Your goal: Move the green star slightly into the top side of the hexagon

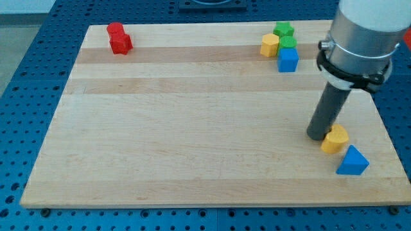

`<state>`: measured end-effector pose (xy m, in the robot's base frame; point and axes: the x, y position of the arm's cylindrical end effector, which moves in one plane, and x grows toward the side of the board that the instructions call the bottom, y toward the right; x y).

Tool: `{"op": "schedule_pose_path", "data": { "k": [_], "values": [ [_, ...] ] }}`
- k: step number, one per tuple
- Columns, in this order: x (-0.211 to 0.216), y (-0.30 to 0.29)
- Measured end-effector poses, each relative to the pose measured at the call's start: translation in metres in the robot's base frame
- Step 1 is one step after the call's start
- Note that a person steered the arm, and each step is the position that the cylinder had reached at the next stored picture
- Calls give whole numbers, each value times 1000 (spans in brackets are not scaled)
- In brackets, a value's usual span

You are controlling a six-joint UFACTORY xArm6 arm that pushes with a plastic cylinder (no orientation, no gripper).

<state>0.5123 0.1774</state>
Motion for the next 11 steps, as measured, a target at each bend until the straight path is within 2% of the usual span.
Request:
{"op": "schedule_pose_path", "data": {
  "k": [1,2,8,9,11],
  "values": [
    [5,7],
    [-15,6],
    [-280,27],
    [-290,7],
    [-269,-47]
  ]
}}
